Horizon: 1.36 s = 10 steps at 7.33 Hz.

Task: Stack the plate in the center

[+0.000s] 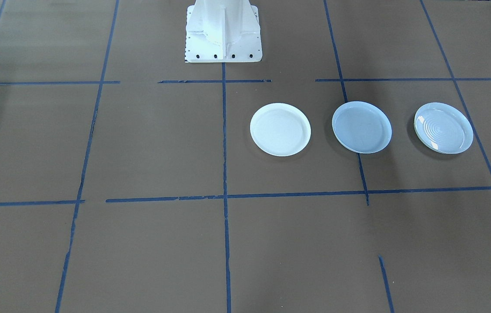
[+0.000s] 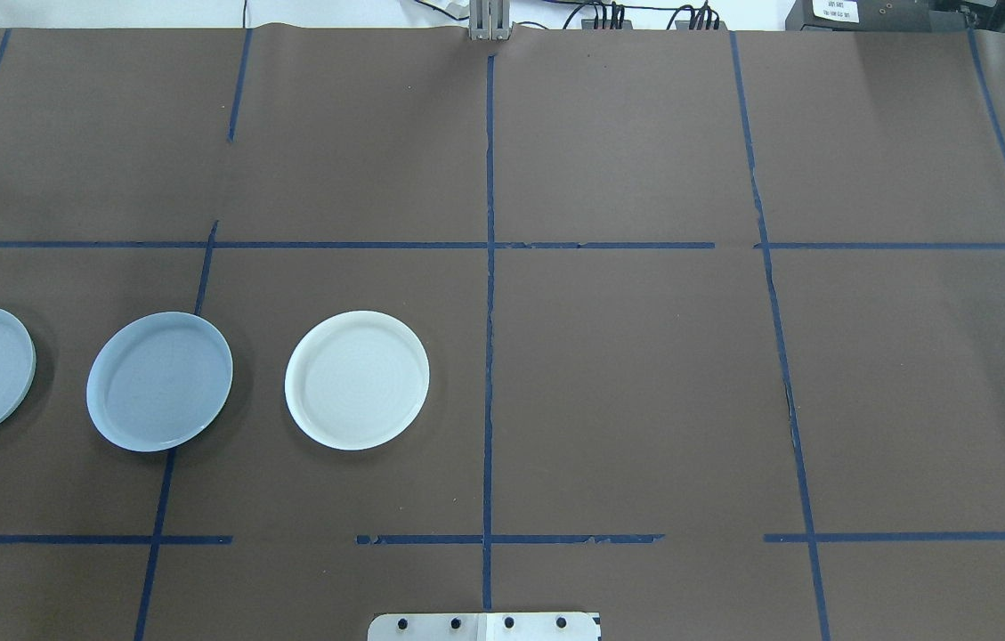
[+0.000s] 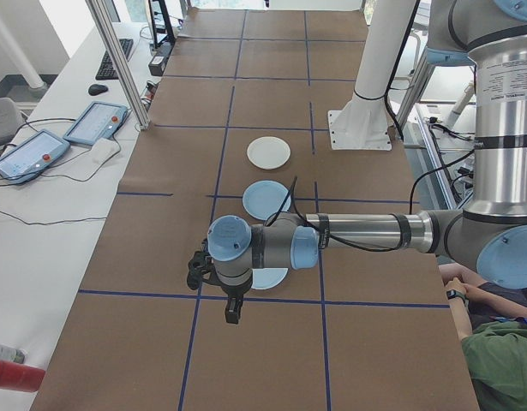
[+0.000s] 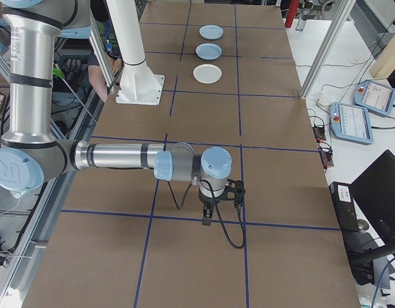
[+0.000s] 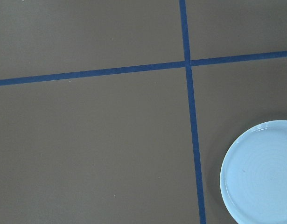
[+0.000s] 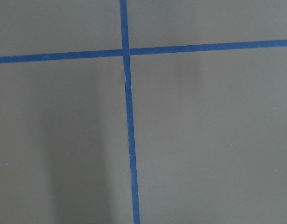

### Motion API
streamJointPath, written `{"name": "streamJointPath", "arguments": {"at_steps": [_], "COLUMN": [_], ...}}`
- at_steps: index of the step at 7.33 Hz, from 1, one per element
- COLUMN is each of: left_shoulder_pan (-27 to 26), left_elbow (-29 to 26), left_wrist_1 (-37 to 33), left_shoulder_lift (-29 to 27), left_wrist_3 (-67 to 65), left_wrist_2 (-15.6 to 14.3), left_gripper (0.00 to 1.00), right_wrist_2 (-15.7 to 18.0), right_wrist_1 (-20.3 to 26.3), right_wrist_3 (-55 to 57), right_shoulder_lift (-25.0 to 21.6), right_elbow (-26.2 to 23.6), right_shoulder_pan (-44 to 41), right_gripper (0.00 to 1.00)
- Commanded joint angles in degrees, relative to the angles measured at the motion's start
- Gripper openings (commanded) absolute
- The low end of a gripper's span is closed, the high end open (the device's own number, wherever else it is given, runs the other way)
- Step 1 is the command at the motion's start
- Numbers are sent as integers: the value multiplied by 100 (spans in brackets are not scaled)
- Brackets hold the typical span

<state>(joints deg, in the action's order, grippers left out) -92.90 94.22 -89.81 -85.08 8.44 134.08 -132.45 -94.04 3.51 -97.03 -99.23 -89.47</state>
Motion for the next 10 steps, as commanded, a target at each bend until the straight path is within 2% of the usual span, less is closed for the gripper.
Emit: {"name": "streamJointPath", "arguments": {"at_steps": [1, 3, 5, 6, 7, 8, 9, 10], "left_shoulder_pan": [0, 0, 17, 235, 759, 1121, 1464, 1781], "left_elbow": [0, -26, 53, 53, 1, -157, -306, -751], "left_wrist_1": [-1, 7, -27, -36, -184, -438, -1137, -1944], "left_shoulder_lift": [0, 9, -9, -18, -9, -61, -44, -44], "left_wrist_3": [-9, -35, 0, 9, -61, -479, -1171, -1708], "left_wrist_2": [22, 13, 196, 389, 617, 628, 611, 567], "left_gripper": [100, 100, 100, 100, 100, 100, 100, 100], "right_wrist_2": [0, 0, 0, 0, 0, 0, 0, 0], "right_wrist_1": [0, 0, 0, 0, 0, 0, -9, 0], "right_wrist_3": [0, 0, 0, 0, 0, 0, 0, 0], "right_shoulder_lift": [0, 0, 0, 0, 0, 0, 0, 0], "right_elbow": [0, 0, 0, 0, 0, 0, 0, 0], "right_shoulder_pan": [0, 0, -9, 0, 0, 0, 0, -9], "right_gripper": [100, 100, 100, 100, 100, 100, 100, 100]}}
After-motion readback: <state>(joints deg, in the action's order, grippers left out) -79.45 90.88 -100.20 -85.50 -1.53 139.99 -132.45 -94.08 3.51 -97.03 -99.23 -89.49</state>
